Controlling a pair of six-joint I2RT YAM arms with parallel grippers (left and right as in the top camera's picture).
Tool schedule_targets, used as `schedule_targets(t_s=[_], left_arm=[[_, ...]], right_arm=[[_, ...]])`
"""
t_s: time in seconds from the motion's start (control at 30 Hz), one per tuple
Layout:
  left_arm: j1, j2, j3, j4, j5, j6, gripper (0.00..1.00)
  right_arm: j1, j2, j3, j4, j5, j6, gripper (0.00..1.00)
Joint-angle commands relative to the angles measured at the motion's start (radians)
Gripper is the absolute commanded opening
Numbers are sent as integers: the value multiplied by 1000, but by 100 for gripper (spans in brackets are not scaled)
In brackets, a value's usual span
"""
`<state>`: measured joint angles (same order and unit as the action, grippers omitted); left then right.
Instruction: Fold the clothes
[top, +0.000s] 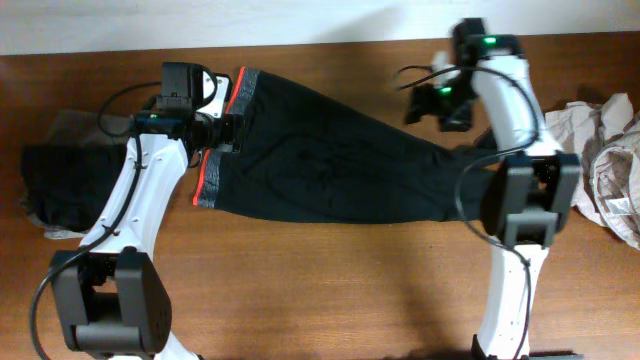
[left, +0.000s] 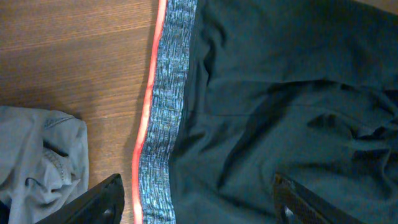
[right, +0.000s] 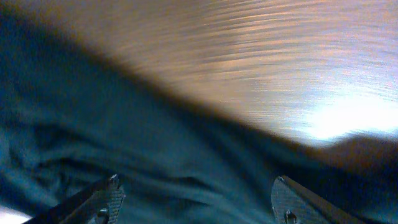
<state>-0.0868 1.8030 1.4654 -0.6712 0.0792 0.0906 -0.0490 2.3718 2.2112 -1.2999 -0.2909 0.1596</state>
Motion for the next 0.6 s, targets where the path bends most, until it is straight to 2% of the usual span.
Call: schedule_targets(t_s=[0.0, 0.1, 0.27, 0.37, 0.5, 0.57], left_arm=[[-1, -2, -1, -2, 14, 21, 76], [-1, -2, -1, 4, 13, 21, 75], [-2, -2, -1, 6, 11, 20, 76], [-2, -2, -1, 4, 11, 20, 76], [-2, -2, -1, 4, 11, 20, 75], [-2, -2, -1, 3, 11, 20, 76]], right_arm=[[-138, -28, 27, 11, 35, 193, 81], [-227, -28, 27, 46, 68, 246, 81], [-317, -20, 23, 105, 66, 246, 80], [-328, 0, 21, 125, 70, 257, 72], [-328, 29, 19, 132, 200, 426, 71], [-328, 42, 19, 147, 217, 467, 71]])
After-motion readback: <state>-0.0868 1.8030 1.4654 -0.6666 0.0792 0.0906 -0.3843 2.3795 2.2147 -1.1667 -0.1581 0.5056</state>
